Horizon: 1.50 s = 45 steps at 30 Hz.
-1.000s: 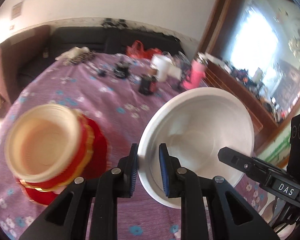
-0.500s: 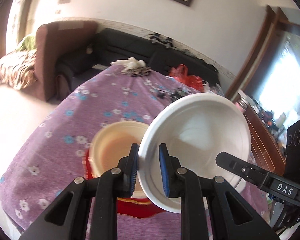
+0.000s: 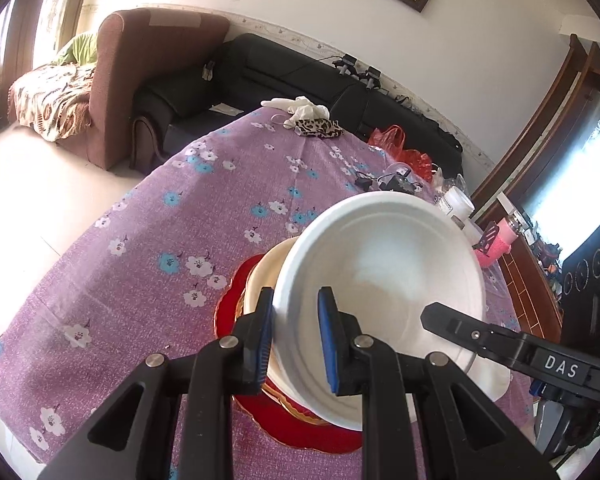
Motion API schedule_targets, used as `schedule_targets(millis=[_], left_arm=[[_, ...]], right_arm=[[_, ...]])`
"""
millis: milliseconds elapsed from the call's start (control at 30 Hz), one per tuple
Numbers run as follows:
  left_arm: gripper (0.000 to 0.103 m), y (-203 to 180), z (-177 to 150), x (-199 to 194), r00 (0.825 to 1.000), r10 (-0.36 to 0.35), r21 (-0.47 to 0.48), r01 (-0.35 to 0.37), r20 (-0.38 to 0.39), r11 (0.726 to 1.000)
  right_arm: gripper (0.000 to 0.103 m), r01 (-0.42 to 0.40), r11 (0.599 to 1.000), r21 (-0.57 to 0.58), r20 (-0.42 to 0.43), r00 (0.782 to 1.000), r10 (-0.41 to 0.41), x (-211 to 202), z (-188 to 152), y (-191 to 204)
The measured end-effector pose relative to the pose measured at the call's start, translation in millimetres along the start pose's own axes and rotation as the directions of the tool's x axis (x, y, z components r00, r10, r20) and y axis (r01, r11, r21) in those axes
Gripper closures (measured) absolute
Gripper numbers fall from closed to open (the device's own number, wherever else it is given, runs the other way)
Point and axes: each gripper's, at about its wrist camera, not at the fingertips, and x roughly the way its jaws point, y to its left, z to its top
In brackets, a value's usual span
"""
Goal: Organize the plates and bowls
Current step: 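Lower the white bowl onto the cream bowl stack and open the left tool, then grasp the inverted white bowl on the table with the left tool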
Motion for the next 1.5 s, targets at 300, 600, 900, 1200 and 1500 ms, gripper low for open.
schedule_targets(millis=[300, 600, 900, 1200, 1500], left_arm=[[0.077, 7.4, 0.9, 8.7, 1.0, 0.006, -0.028, -0.006, -0.009, 1.0], [0.053, 9.5, 4.3, -1.4, 0.999, 0.011, -0.042, -0.01, 0.031, 0.999], [0.046, 4.0, 4.2, -19.4, 0.997, 0.025, -0.032, -0.023, 0.072, 0.999], [0.035, -44.9, -8.3, -35.2, 0.993, 0.025, 0.108, -0.037, 0.112, 0.993], [0.026, -126.3, -44.4, -31.2, 0.994, 0.001, 0.354, -0.039, 0.106, 0.935]], right_arm=[[0.07, 0.037, 0.999, -0.03, 0.004, 0.999, -0.037, 10.7, 2.6, 5.1], [0.05, 0.086, 0.995, -0.045, 0.078, 0.994, -0.083, -2.0, 6.8, 6.2], [0.045, 0.099, 0.994, -0.042, 0.149, 0.985, -0.092, -31.4, 2.5, 2.0], [0.037, 0.121, 0.992, 0.031, 0.221, 0.967, -0.125, -78.2, -17.8, -35.2], [0.037, 0.154, 0.967, 0.205, 0.275, 0.939, -0.208, -135.9, -51.2, -116.2]])
